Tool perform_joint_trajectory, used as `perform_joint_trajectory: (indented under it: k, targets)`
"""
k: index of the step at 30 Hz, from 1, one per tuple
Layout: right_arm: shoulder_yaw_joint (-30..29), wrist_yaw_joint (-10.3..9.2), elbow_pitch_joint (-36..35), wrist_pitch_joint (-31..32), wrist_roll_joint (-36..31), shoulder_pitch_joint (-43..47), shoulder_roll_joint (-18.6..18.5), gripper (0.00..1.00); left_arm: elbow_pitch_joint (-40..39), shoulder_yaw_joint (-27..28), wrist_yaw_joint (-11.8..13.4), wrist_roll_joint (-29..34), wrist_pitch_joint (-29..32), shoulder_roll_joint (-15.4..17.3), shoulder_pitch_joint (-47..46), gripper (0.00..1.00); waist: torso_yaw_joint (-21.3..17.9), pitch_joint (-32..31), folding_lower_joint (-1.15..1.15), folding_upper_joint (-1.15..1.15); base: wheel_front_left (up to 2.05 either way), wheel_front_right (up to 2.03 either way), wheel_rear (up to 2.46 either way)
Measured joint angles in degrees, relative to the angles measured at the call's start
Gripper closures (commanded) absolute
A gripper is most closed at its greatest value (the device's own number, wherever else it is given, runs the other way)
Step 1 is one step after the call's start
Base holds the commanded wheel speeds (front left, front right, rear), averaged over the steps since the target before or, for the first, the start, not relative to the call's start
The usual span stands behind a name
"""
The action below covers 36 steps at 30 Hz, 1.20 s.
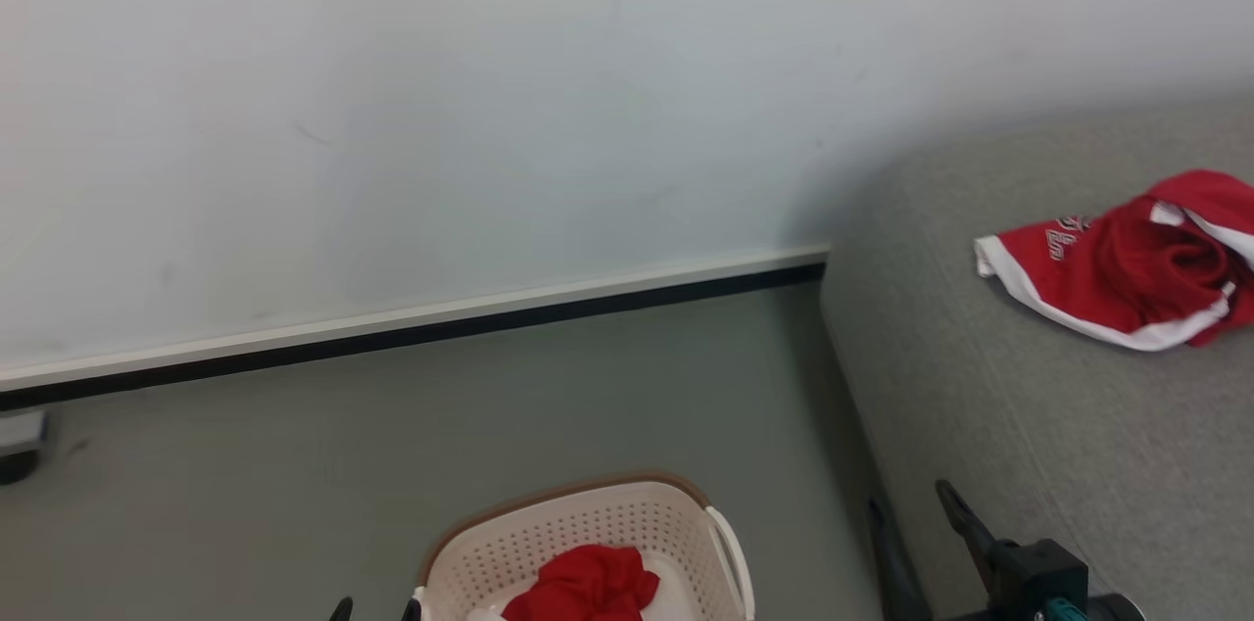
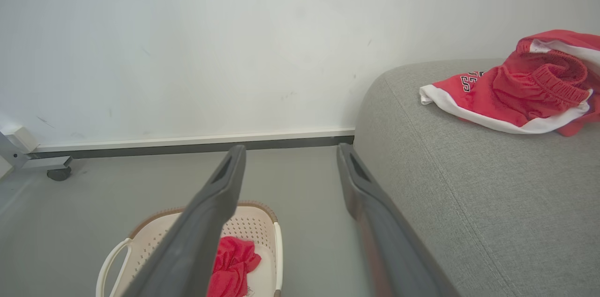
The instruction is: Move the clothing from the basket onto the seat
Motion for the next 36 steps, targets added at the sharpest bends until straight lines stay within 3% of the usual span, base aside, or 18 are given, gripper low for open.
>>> perform_joint_trajectory:
  k: [11, 15, 21, 29, 36]
  targets:
    - [6.31, 0.0, -2.46, -1.72, -0.93, -5.31, -0.02, 0.0, 13.92, -1.46, 1.14, -0.52, 5.19, -1.85, -14.39, 0.0, -7.79, 8.65, 0.0, 0.0, 0.0, 0.0, 0.0]
    - [8.58, 0.0, -3.76, -4.14, 0.24, -8.73, -0.05, 0.0, 20.01, -3.01, 2.27, 2.65, 9.13, 0.38, -23.59, 0.0, -10.93, 15.22, 0.01, 0.01, 0.0, 0.0, 0.0]
    - [10.02, 0.0, -4.52, -7.14, 2.13, -11.13, -0.12, 0.0, 27.69, -5.0, 2.03, 4.63, 14.73, 1.99, -31.43, 0.0, -14.47, 23.73, 0.02, 0.01, 0.0, 0.0, 0.0]
    - [12.16, 0.0, -4.71, -8.51, 2.64, -14.18, -0.08, 0.0, 34.49, -6.5, 2.08, 6.01, 17.19, 2.93, -37.11, 0.0, -17.83, 32.9, 0.02, 0.02, 0.0, 0.0, 0.0]
    - [12.33, 0.0, -4.98, -9.39, 3.21, -14.5, -0.09, 0.0, 38.72, -8.58, 3.67, 7.89, 16.48, 2.94, -41.86, 0.0, -20.21, 40.16, 0.02, 0.02, 0.0, 0.0, 0.0]
